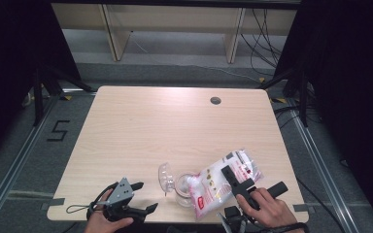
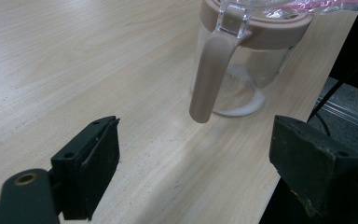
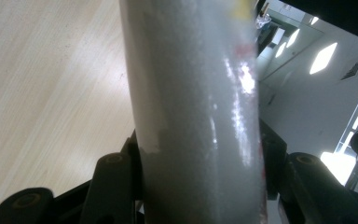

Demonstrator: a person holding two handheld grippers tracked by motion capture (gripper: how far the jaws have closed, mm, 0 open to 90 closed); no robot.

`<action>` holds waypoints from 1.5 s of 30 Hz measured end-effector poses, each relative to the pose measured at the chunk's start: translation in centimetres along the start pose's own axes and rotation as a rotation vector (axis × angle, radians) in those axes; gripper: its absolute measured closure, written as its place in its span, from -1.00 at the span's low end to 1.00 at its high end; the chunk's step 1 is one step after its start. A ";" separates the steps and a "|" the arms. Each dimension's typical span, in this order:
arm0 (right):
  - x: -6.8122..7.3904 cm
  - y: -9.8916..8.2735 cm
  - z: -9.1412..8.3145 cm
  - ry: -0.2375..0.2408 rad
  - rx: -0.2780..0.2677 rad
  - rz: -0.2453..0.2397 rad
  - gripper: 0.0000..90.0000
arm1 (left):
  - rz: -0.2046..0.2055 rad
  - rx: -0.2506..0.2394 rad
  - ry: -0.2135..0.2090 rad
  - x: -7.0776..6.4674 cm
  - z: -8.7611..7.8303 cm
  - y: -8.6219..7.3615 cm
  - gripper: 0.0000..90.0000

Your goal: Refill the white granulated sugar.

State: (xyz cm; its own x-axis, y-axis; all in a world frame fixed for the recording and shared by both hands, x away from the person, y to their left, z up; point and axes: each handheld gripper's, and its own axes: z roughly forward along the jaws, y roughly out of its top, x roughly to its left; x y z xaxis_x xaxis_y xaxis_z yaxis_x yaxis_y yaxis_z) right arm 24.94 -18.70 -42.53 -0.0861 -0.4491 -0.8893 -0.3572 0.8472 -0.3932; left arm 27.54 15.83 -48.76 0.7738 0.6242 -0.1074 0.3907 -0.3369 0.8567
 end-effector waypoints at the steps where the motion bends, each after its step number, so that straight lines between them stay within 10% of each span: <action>1: 0.0 0.0 0.0 0.000 0.002 0.003 0.21 | 0.001 0.000 0.002 0.0 0.0 0.0 -0.65; 7: -0.3 -0.1 0.0 -0.004 -0.012 -0.042 0.21 | 0.002 0.004 -0.002 0.0 0.0 0.0 -0.65; 13: 0.1 0.0 0.0 0.001 0.006 0.017 0.22 | 0.002 0.000 0.002 0.0 0.0 0.0 -0.65; 17: -0.3 -0.2 0.2 -0.003 -0.011 -0.047 0.22 | 0.010 0.010 -0.002 0.1 0.0 0.0 -0.65; 18: 0.0 -0.1 0.0 0.002 0.010 0.010 0.22 | 0.011 0.014 -0.005 0.1 -0.1 0.0 -0.65; 27: -0.8 -0.4 -0.4 -0.007 -0.014 -0.040 0.22 | 0.010 0.007 0.002 0.1 -0.1 0.0 -0.65; 30: -0.4 -0.4 -0.6 -0.003 0.010 0.019 0.22 | 0.013 0.008 0.003 0.1 -0.1 0.0 -0.65; 37: -0.5 -0.3 -0.2 -0.001 -0.023 -0.044 0.23 | 0.006 0.005 -0.002 0.0 -0.1 0.0 -0.65; 45: -0.3 -0.2 -0.5 0.004 -0.002 0.014 0.23 | 0.007 0.007 0.003 0.0 -0.1 0.0 -0.65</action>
State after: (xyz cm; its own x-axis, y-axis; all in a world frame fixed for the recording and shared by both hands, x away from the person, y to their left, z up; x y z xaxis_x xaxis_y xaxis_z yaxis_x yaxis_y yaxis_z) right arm 24.54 -18.93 -42.09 -0.0946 -0.4385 -0.8937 -0.3576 0.8528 -0.3806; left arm 27.48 15.90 -48.70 0.7750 0.6239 -0.1005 0.3891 -0.3458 0.8538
